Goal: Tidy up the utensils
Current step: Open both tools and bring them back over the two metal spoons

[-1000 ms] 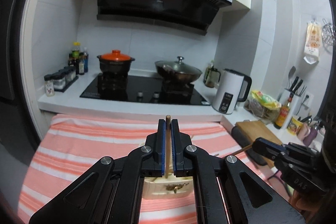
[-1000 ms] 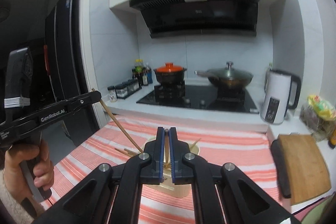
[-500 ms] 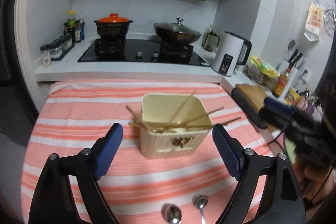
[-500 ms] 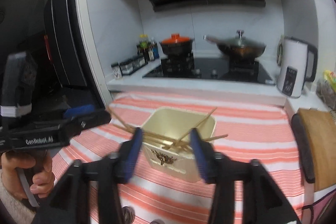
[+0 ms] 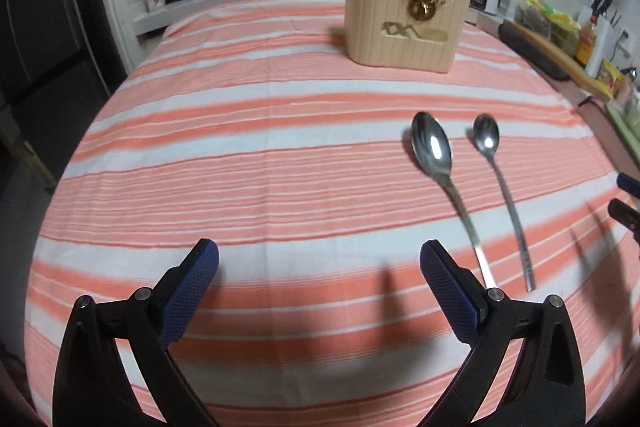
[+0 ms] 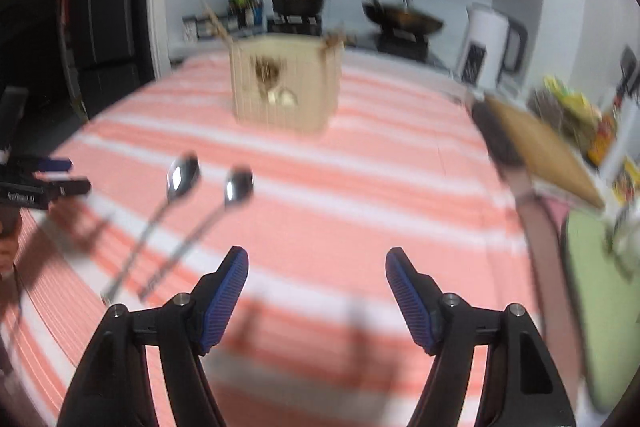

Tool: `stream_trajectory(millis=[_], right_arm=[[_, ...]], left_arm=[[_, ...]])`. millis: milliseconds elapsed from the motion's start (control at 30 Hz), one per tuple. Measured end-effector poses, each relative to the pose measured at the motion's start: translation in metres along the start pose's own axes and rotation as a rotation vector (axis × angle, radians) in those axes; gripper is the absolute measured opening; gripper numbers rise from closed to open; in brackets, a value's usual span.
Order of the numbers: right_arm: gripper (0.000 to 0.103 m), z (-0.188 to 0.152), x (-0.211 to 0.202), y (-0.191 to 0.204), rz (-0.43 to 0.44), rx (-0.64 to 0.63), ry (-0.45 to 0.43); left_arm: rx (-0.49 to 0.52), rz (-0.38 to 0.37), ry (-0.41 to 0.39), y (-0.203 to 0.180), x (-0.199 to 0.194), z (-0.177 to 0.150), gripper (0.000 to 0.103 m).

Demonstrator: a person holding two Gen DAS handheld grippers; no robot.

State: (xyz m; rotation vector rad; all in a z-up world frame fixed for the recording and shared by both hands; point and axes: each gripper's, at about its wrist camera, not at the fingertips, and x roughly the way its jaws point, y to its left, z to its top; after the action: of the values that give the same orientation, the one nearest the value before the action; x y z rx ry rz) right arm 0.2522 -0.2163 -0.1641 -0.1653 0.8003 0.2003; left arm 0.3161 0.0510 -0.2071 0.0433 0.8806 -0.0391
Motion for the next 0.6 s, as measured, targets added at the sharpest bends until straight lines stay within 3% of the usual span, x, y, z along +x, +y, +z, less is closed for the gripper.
stream_trajectory(millis=[67,267,333,467,600], right_arm=[[0.073,-0.019,0.0,-0.004,-0.009,0.028,0.027],[0.073,-0.037,0.017,-0.005,-0.03,0.043,0.085],[0.073,-0.041,0.021,-0.005,-0.032,0.048,0.098],[0.073,-0.044,0.023,-0.005,-0.038,0.056,0.116],[0.073,-0.045,0.026,-0.008,-0.022,0.075,0.129]], left_arm=[[0.03,0.04,-0.007,-0.007,0.004,-0.006,0.101],[0.052,0.063,0.033,-0.013,0.02,-0.018,0.101],[0.054,0.057,0.042,-0.013,0.021,-0.019,0.103],[-0.022,-0.024,0.071,0.0,0.027,-0.018,0.103],[-0.02,-0.007,0.068,-0.003,0.027,-0.018,0.103]])
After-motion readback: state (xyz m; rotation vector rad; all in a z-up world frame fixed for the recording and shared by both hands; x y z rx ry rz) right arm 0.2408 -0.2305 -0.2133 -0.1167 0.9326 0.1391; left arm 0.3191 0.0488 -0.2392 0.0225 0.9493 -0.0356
